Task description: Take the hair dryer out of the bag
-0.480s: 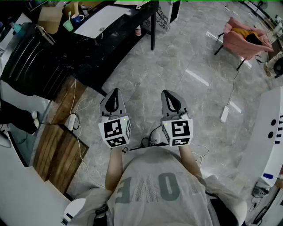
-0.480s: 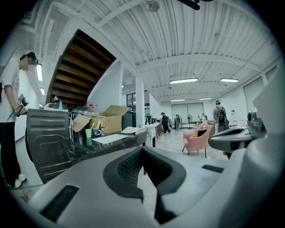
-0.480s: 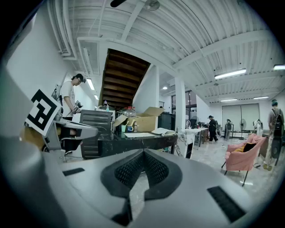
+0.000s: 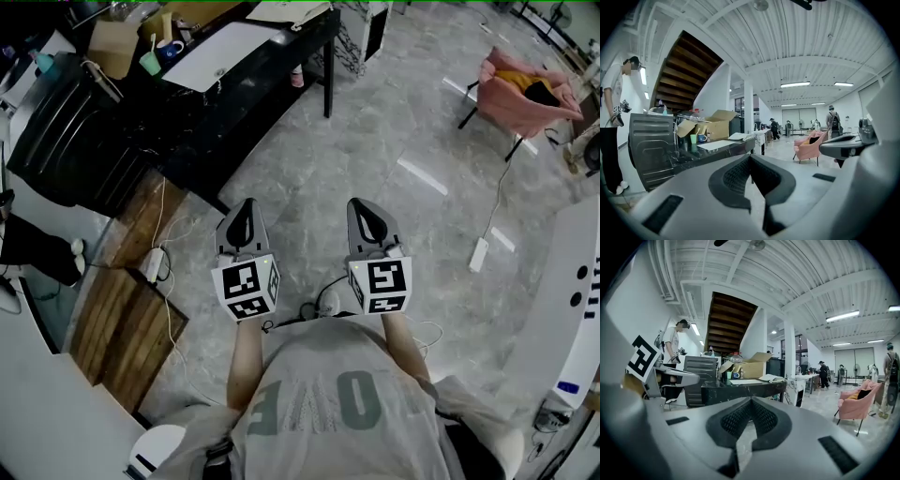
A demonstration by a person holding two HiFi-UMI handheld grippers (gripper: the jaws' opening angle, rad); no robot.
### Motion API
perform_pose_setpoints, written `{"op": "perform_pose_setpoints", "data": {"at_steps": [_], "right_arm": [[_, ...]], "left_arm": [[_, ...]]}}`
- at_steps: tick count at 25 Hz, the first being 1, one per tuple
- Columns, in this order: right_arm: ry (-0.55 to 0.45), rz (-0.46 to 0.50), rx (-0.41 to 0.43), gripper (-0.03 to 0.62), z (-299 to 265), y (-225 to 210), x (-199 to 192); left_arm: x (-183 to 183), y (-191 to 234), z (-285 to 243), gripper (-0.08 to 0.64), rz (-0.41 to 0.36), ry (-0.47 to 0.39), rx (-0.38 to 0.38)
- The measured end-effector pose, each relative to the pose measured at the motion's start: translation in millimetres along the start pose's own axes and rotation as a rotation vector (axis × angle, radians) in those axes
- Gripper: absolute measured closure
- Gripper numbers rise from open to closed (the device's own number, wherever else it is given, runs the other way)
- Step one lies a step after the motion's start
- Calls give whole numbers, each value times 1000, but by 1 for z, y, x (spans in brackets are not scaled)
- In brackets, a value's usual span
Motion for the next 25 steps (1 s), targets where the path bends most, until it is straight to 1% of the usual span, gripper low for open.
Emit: {"op": "perform_pose_setpoints", "data": {"at_steps": [4, 6, 10, 13, 16, 19, 25], "right_arm": [[-32, -75, 0, 561, 1, -13, -2], [-26, -101, 0, 561, 1, -17, -8], [1, -98, 7, 561, 1, -22, -14], [9, -96, 11, 561, -5, -30, -20], [26, -107, 2, 561, -21, -42, -32], [26, -103, -5, 561, -44, -54, -40], [1, -87, -18, 561, -109, -90, -54]], "left_arm": [[1, -5, 2, 532, 17, -12, 21], [-5, -9, 2, 532, 25, -3, 25], [-11, -10, 1, 532, 39, 16, 36], [-15, -9, -14, 532, 39, 13, 40], [-20, -9, -38, 532, 36, 8, 29], [-21, -9, -69, 532, 32, -15, 8], [-31, -7, -151, 532, 23, -54, -22]]}}
Point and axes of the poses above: the fingertips, and each gripper's own axes: z backward along the fingers, y to its left, x out of its top, the point moved 5 cm from there along z, backward along the fingers, and after that the axes turned 10 degrees about -y, right-handed, at the moved point
